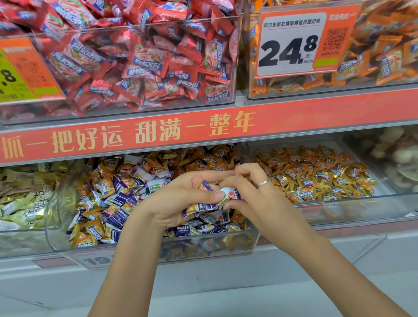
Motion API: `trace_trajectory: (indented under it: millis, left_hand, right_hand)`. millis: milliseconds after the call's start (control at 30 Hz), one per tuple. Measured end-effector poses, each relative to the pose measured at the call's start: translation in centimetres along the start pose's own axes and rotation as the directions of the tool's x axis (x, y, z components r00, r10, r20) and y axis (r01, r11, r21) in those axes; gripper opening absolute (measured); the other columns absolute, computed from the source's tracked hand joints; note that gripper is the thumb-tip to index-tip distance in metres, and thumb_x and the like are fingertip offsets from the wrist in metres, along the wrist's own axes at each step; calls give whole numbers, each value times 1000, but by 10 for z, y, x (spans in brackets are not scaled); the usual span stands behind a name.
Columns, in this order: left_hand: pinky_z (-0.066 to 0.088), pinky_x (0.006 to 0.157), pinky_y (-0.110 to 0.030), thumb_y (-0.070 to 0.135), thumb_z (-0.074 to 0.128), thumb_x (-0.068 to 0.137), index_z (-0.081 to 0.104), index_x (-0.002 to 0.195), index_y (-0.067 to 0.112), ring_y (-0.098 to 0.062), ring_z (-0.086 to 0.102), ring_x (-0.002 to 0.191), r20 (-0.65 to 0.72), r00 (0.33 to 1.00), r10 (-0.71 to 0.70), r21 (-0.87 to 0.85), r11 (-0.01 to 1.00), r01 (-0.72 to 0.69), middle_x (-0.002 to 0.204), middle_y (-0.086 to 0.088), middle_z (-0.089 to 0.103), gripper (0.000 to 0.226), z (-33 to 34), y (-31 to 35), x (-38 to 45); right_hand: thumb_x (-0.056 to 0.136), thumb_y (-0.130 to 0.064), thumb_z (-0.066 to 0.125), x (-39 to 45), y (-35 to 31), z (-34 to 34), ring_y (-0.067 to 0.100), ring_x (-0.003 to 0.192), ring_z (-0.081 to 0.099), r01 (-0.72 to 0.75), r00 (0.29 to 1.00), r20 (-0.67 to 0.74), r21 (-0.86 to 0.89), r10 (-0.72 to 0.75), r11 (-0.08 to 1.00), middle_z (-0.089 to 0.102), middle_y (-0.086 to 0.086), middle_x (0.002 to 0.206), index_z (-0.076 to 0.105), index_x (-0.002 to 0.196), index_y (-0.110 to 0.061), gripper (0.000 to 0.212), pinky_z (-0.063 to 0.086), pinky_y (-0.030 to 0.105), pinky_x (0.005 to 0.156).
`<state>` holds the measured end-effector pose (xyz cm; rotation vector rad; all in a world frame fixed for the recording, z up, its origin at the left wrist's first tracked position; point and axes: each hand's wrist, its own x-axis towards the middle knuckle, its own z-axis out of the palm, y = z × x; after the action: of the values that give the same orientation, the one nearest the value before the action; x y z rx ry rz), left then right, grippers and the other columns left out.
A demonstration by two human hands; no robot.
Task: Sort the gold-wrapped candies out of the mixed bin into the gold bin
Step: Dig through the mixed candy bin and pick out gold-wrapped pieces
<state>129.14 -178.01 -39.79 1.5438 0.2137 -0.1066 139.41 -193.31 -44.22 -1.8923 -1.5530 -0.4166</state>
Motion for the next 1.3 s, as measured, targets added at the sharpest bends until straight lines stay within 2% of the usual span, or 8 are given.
trace_trajectory:
  millis: [33,300,533,633,767,933,1067,1300]
  left_hand:
    - [42,65,-21,-8,52,89,51,130,3,9,63,60,-14,1000,-10,-23,1000,10,74,5,72,43,0,0,0]
    - [53,64,-21,7,70,70,77,87,15,-10,69,67,-271,962,-17,-150,988,-25,79,-6,73,20,-8,-7,13]
    - [52,69,-23,29,68,86,70,97,32,-8,64,90,-533,818,218,489,868,87,99,8,69,12,-2,-19,21]
    - [41,94,-35,34,73,80,72,101,33,-10,57,107,-348,780,520,892,439,105,109,13,68,21,4,-20,25]
    - [48,87,-26,17,77,78,73,102,18,-3,60,94,59,994,88,836,540,-97,103,6,69,24,22,-25,40]
    - [38,104,-34,13,65,86,57,125,23,-12,45,122,197,940,-277,896,440,-59,132,5,50,42,14,-36,61]
    - [29,107,-39,31,66,86,49,132,38,-16,25,125,203,899,-387,964,239,-115,143,11,33,49,13,-40,64]
    - [37,98,-39,-6,41,90,57,124,25,-22,44,111,243,950,-196,963,166,-212,133,3,48,50,18,-50,61]
  right_hand:
    - [83,-20,65,-1,1,0,11,88,47,-12,1000,-18,35,12,999,34,-2,112,50,110,-17,30,48,23,65]
    - [88,-1,55,-3,-2,6,5,82,37,-69,966,-244,95,91,993,34,0,103,61,114,-2,27,34,4,81]
    - [96,-15,53,-6,37,-25,4,91,39,-446,814,-350,135,464,885,48,7,105,66,102,-8,16,31,12,75]
    - [94,-43,35,-19,75,-32,31,101,51,-544,838,-134,-121,530,830,66,8,107,70,95,-11,48,26,29,84]
    - [97,-28,51,-21,78,-42,27,99,55,-563,819,-162,-41,550,826,66,0,98,69,93,-12,25,27,27,86]
    - [93,-29,56,-20,77,-38,27,112,51,-637,769,-50,30,638,770,63,1,112,65,106,-18,19,40,40,95]
    - [93,-32,57,-18,71,-36,26,120,45,-670,742,17,32,670,741,57,3,123,57,119,-17,30,37,37,94]
    - [94,-32,56,-17,66,-30,24,119,47,-635,772,64,42,632,771,58,2,123,55,120,-18,30,36,30,88]
